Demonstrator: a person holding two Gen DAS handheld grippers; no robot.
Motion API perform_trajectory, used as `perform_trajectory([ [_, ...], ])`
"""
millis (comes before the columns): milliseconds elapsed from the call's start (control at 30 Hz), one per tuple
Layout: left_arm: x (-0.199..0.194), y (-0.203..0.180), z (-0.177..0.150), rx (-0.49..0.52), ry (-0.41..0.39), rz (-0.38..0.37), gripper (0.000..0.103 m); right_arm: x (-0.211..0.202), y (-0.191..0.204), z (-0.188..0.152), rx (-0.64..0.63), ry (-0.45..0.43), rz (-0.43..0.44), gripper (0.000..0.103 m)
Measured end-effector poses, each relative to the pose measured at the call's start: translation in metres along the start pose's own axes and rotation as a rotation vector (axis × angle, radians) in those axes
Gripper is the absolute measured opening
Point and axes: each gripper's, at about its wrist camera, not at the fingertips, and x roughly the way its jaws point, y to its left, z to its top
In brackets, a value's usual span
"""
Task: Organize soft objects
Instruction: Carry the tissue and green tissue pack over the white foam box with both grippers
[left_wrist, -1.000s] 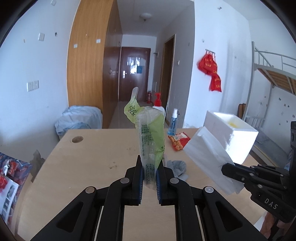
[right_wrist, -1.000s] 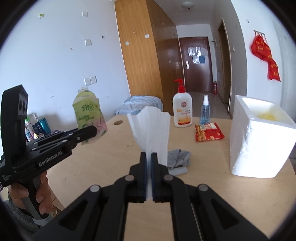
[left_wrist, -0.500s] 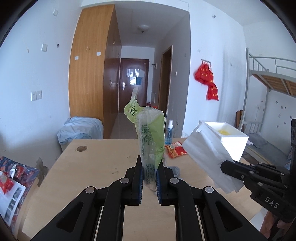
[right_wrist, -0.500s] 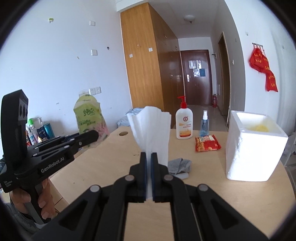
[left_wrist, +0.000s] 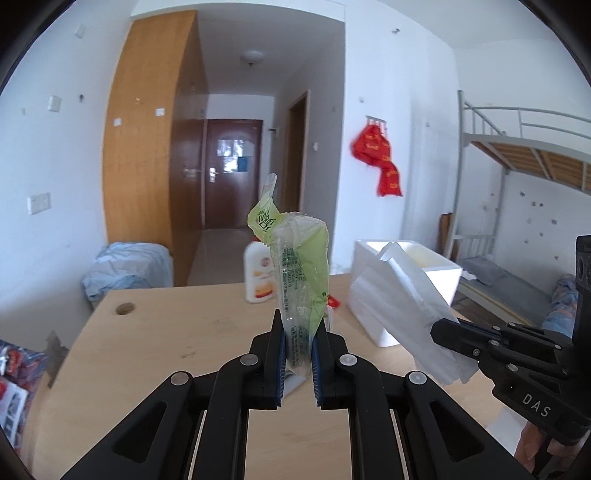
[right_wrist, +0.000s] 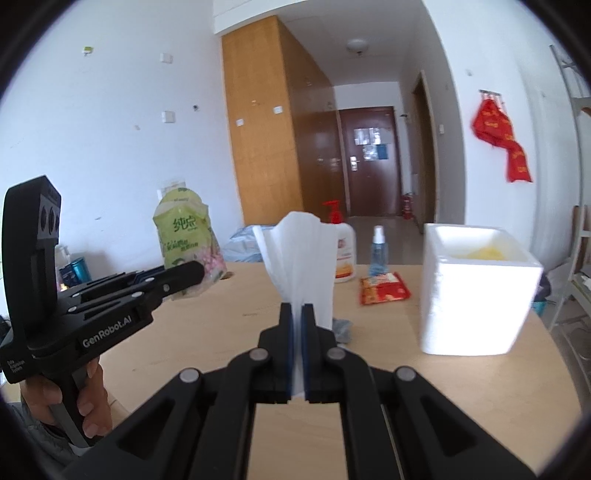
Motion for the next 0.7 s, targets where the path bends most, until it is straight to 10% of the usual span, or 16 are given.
perform_trajectory([
  [700,0.058,-0.114,0.012,0.104,0.067,-0.313,0.013,-0.065,-0.077,-0.017,0.152,-0.061,-0.319,0.006],
])
